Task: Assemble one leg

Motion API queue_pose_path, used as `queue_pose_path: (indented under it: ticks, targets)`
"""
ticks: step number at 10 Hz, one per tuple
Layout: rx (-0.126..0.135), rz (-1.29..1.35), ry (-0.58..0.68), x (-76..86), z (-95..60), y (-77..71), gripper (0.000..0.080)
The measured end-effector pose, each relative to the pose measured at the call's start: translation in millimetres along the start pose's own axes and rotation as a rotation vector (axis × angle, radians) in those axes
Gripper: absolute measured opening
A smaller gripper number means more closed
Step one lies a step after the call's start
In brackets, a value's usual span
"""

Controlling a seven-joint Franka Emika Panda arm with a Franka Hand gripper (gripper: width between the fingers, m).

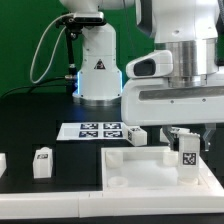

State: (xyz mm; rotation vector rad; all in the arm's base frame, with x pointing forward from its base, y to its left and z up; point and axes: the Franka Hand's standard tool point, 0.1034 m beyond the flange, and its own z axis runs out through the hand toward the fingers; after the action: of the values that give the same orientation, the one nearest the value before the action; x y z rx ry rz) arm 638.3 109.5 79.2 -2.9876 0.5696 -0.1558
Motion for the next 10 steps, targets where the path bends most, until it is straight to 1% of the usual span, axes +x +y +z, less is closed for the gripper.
queue_pose_path:
  ticks: [1, 3, 4, 5, 6, 7, 8, 9, 10]
  targets:
    - [-0.004, 0.117, 0.007, 0.1, 0.1, 0.0, 0.0285]
    - [-0.006, 0.480, 0.020, -0.3, 0.8, 0.2, 0.0285]
    - [0.001, 0.703, 0.021, -0.4, 1.1, 0.7, 0.0285]
    - [0.008, 0.836, 0.018, 0.0, 1.2, 1.7, 0.0286]
    - [0.019, 0.908, 0.013, -0.3, 1.1, 2.0, 0.0287]
    - [0.020, 0.939, 0.010, -0.4, 1.1, 2.3, 0.0287]
    - [0.020, 0.925, 0.010, -0.6, 1.4, 2.1, 0.0343]
    - [0.028, 0.860, 0.019, 0.2, 1.2, 1.2, 0.0343]
    - [0.027, 0.702, 0.029, 0.1, 0.9, 0.0, 0.0479]
